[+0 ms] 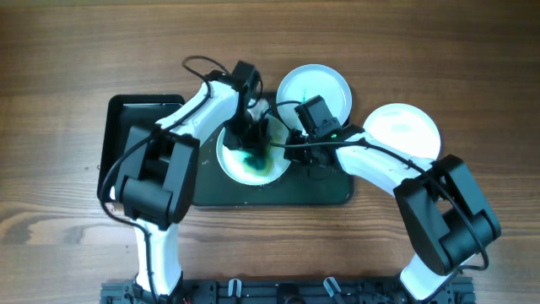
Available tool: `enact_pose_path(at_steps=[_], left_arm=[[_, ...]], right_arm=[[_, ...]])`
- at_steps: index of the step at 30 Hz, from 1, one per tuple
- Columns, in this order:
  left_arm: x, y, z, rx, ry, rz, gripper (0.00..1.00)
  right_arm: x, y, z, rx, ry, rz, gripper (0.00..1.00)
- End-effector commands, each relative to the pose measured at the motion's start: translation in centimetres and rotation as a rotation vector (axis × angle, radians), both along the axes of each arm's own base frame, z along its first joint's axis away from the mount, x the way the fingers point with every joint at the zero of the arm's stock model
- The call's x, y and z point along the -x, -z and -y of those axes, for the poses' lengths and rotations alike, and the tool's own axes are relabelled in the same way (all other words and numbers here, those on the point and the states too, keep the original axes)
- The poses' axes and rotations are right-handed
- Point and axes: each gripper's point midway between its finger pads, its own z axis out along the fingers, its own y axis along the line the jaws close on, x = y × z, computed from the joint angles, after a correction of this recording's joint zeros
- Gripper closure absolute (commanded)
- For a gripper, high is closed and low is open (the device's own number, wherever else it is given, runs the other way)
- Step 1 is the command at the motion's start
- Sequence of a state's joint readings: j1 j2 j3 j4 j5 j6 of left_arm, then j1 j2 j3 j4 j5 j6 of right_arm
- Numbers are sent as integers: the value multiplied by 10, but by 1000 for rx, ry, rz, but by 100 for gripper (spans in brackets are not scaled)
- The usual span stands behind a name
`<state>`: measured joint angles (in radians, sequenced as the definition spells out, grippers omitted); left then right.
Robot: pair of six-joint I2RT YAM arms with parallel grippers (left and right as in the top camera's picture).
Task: Clean dirty plates on tray and stack at the side
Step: 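Scrub the held plate with the sponge in the left gripper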
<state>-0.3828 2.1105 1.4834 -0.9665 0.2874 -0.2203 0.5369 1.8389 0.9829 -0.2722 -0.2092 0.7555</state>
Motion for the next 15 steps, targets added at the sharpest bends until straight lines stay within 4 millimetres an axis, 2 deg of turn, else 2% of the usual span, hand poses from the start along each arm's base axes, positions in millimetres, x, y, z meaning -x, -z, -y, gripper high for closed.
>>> enact_pose_path(at_steps=[1,5,9,12,15], left_arm=[[-65,-11,-82,-395,-343,276,96],[-64,-11,-87,-425,-418,280,96],[-39,-8,-87,-453,-400,182,96],[-6,-6,-66,-359,-259,31,96],[24,-12,-24,-100,-12,-99,96]], right_arm=[[2,1,-9,-28,-21,-23,96],[3,2,-9,-25,-21,-29,96],[3,2,-9,-25,-21,-28,96],[3,2,-9,-25,-21,-28,96],[4,1,-11,-36,-37,-28,96]])
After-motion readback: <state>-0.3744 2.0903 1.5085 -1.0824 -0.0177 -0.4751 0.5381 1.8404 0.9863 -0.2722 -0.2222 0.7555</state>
